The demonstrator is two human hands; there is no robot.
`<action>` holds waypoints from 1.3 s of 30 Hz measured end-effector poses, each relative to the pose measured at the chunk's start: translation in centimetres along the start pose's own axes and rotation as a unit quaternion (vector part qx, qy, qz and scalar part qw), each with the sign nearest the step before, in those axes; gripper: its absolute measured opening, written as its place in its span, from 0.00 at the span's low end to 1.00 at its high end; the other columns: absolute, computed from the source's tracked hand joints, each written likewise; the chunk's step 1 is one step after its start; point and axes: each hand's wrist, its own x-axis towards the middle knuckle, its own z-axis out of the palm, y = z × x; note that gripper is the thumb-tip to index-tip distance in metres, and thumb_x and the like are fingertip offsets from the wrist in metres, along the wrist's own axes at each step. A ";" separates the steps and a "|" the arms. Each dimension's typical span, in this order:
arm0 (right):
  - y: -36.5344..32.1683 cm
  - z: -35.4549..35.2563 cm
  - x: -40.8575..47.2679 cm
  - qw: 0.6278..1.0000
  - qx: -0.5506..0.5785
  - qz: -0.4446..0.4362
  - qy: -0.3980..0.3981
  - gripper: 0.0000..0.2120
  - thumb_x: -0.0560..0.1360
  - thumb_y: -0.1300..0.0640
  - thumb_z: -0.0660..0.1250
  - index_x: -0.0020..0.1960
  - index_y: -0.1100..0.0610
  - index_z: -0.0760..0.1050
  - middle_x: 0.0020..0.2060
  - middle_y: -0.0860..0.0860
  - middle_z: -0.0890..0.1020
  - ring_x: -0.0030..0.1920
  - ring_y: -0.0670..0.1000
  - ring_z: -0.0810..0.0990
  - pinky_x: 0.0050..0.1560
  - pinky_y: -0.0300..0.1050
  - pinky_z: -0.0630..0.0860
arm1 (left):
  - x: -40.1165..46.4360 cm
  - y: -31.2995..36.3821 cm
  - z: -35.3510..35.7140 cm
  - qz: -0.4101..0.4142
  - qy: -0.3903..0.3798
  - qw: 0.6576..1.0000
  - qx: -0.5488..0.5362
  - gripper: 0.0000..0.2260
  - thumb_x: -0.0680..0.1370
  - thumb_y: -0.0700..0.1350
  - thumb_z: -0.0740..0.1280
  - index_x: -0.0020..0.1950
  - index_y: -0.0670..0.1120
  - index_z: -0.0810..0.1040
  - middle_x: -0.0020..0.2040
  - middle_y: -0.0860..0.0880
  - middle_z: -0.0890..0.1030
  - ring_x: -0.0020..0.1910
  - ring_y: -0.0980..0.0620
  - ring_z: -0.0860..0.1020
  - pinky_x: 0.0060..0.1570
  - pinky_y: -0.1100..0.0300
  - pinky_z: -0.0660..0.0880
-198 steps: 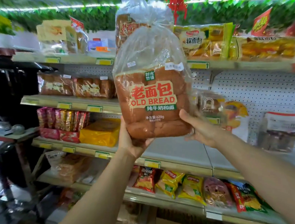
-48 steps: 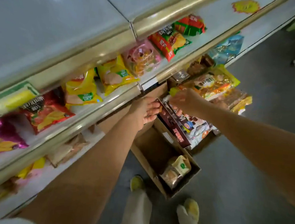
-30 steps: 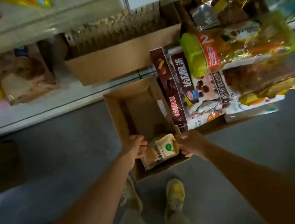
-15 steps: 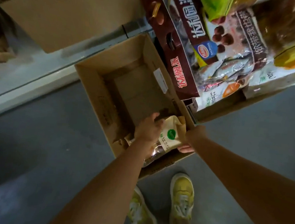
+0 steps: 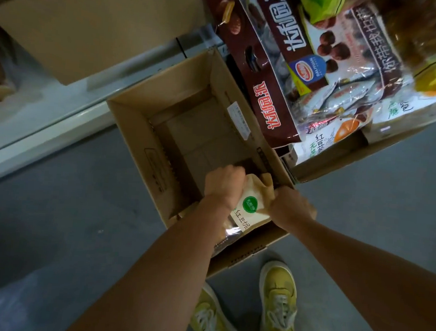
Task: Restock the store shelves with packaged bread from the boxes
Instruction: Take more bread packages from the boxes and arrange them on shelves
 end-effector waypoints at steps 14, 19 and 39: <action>-4.6 -5.6 -6.1 0.972 -0.019 -0.210 0.099 0.10 0.82 0.53 0.54 0.56 0.55 0.72 0.49 0.54 0.81 0.49 0.56 0.81 0.49 0.52 0.79 | -7.8 -5.5 -5.7 -0.066 0.117 0.991 -0.023 0.14 0.85 0.53 0.53 0.55 0.48 0.75 0.50 0.51 0.81 0.48 0.51 0.81 0.38 0.60 0.68; -6.4 -8.1 -9.0 0.943 -0.043 -0.297 0.143 0.11 0.82 0.54 0.55 0.56 0.58 0.73 0.51 0.55 0.82 0.49 0.56 0.81 0.39 0.43 0.66 | -11.4 -6.4 -8.2 -0.116 0.129 0.982 -0.072 0.14 0.85 0.54 0.52 0.52 0.49 0.74 0.49 0.52 0.78 0.44 0.55 0.75 0.38 0.60 0.68; -12.5 -22.4 -26.0 0.843 -0.134 -0.479 0.205 0.12 0.81 0.50 0.54 0.56 0.54 0.73 0.47 0.52 0.83 0.43 0.58 0.82 0.43 0.49 0.77 | -18.9 0.0 -31.3 -0.265 0.208 0.816 -0.470 0.12 0.77 0.45 0.67 0.34 0.45 0.75 0.34 0.47 0.78 0.36 0.48 0.76 0.36 0.59 0.72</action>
